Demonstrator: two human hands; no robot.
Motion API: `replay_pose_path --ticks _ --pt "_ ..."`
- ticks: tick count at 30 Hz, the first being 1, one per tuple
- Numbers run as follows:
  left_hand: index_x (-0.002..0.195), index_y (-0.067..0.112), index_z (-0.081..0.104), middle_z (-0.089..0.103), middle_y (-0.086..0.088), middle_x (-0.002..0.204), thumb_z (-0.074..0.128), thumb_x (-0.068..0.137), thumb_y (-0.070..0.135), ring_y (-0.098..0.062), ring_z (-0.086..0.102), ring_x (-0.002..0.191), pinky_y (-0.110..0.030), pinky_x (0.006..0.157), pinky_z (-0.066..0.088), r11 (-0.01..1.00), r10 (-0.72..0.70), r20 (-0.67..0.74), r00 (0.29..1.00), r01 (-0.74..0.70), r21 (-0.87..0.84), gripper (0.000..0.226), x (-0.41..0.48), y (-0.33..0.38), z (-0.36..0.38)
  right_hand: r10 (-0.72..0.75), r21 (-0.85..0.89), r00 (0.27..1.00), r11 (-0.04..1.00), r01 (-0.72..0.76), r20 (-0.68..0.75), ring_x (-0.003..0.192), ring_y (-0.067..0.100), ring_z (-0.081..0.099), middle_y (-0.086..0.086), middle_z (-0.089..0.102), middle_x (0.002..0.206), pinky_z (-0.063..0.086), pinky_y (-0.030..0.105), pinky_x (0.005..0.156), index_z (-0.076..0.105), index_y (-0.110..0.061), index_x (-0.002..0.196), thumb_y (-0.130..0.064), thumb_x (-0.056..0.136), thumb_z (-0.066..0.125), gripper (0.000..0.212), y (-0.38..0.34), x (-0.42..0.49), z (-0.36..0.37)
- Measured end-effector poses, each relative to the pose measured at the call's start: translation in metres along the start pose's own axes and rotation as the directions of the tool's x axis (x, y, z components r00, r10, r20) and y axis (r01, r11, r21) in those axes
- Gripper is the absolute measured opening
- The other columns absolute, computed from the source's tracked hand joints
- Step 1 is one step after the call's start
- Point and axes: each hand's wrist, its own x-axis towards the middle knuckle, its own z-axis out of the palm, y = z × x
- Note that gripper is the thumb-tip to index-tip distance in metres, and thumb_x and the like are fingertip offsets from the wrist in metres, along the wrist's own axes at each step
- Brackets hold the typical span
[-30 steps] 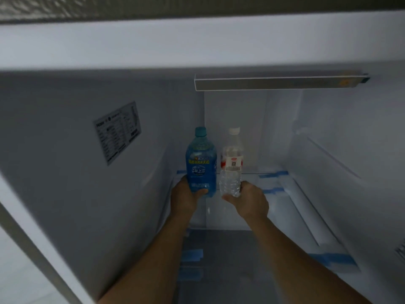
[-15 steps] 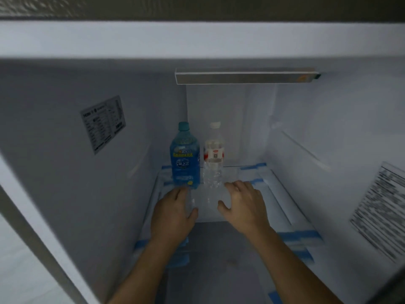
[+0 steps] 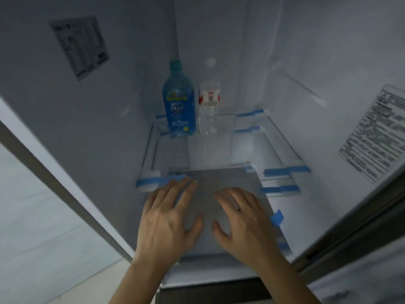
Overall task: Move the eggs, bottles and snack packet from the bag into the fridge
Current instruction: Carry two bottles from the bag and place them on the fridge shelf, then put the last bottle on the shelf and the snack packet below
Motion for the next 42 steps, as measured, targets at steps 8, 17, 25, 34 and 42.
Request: replay_pose_path --ticks 8,17,25,34,42 --pt "0.135 0.017 0.060 0.062 -0.004 0.136 0.058 0.083 0.049 -0.027 0.060 0.122 -0.045 0.098 0.049 0.996 0.052 0.131 0.990 -0.042 -0.077 0.061 -0.040 0.021 0.026 0.108 -0.025 0.989 0.994 -0.106 0.102 0.124 0.021 0.056 0.001 0.062 0.133 0.049 0.043 0.103 0.061 -0.020 0.133 -0.055 0.084 0.058 0.060 0.005 -0.055 -0.002" --pt "0.134 0.019 0.059 0.064 -0.006 0.134 0.048 0.083 0.058 -0.029 0.063 0.120 -0.053 0.095 0.053 0.967 0.233 0.273 0.933 -0.192 -0.169 0.065 -0.036 0.082 0.066 0.331 -0.099 0.943 0.940 -0.326 0.033 0.121 0.024 0.059 0.003 0.064 0.131 0.052 0.042 0.098 0.063 -0.019 0.134 -0.056 0.083 0.060 0.062 0.031 -0.122 -0.038" --pt "0.134 0.019 0.059 0.065 -0.004 0.133 0.054 0.080 0.059 -0.026 0.063 0.119 -0.046 0.103 0.048 0.818 0.539 0.267 0.799 -0.421 -0.392 0.067 -0.035 0.147 0.100 0.568 -0.124 0.815 0.806 -0.578 -0.112 0.090 0.011 0.070 -0.001 0.070 0.123 0.056 0.024 0.082 0.064 -0.019 0.132 -0.052 0.082 0.059 0.060 0.035 -0.188 -0.075" --pt "0.137 0.017 0.057 0.061 -0.001 0.137 0.054 0.088 0.048 -0.024 0.056 0.127 -0.043 0.106 0.045 0.564 0.801 0.234 0.551 -0.562 -0.605 0.059 -0.055 0.155 0.123 0.766 -0.229 0.562 0.513 -0.827 -0.312 0.123 0.026 0.058 0.005 0.064 0.129 0.044 0.043 0.107 0.063 -0.018 0.133 -0.048 0.084 0.062 0.058 -0.018 -0.254 -0.066" --pt "0.142 0.026 0.052 0.055 0.003 0.144 0.046 0.083 0.055 -0.025 0.051 0.132 -0.048 0.106 0.045 0.368 0.928 0.245 0.280 -0.602 -0.708 0.066 -0.092 0.164 0.110 0.866 -0.221 0.198 0.105 -0.970 -0.459 0.121 0.027 0.058 0.005 0.065 0.127 0.048 0.044 0.102 0.063 -0.019 0.131 -0.049 0.082 0.061 0.058 -0.115 -0.307 -0.068"
